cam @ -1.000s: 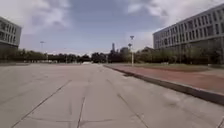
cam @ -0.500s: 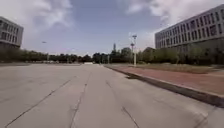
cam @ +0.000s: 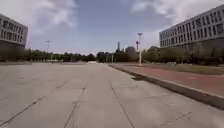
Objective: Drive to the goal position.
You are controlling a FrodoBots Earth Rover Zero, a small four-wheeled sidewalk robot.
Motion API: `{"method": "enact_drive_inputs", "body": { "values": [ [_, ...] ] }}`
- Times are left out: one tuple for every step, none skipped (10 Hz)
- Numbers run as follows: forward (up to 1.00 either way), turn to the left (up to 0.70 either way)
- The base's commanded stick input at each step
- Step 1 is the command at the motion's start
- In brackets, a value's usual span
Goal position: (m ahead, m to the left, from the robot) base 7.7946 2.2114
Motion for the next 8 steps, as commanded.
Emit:
{"method": "enact_drive_inputs", "body": {
  "values": [
    [1.00,0.00],
    [1.00,0.00],
    [1.00,0.00],
    [1.00,0.00],
    [1.00,0.00],
    [1.00,0.00],
    [1.00,0.00],
    [1.00,0.00]
  ]
}}
